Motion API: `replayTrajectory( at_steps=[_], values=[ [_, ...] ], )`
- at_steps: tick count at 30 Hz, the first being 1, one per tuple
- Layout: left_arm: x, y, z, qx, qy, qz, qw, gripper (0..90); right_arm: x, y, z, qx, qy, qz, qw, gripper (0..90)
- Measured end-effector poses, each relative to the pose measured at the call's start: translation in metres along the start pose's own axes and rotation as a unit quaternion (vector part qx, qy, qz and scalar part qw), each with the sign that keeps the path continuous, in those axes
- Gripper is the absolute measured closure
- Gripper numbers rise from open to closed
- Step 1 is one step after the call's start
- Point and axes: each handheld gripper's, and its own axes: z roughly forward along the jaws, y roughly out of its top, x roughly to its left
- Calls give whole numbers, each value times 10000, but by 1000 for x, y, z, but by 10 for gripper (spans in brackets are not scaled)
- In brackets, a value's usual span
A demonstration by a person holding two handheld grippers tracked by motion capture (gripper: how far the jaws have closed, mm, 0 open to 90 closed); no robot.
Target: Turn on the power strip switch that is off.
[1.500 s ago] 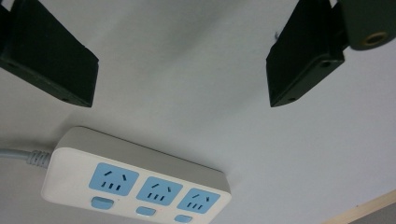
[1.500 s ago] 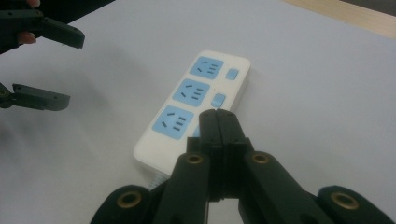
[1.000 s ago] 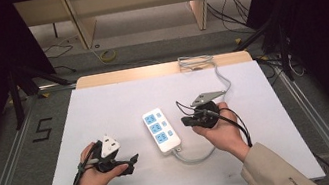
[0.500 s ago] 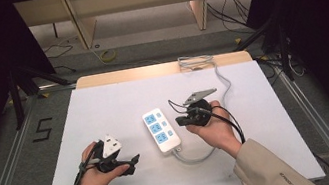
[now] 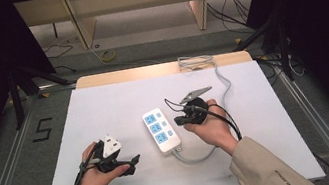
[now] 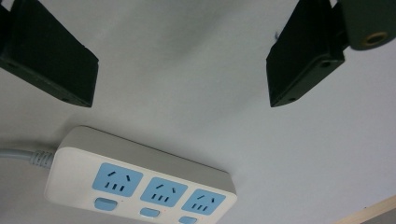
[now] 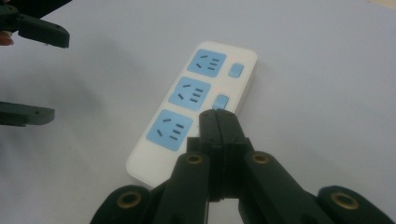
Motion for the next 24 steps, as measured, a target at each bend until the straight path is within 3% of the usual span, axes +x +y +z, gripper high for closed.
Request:
replayTrajectory(
  at_steps=[8, 24],
  values=[
    [-1, 1, 0, -18, -11, 11, 10000, 86, 4, 5, 14, 230, -39, -7, 9997, 900],
    [-2, 1, 1, 3, -21, 5, 10000, 86, 7, 15, 19, 390, -30, -43, 9992, 900]
  ],
)
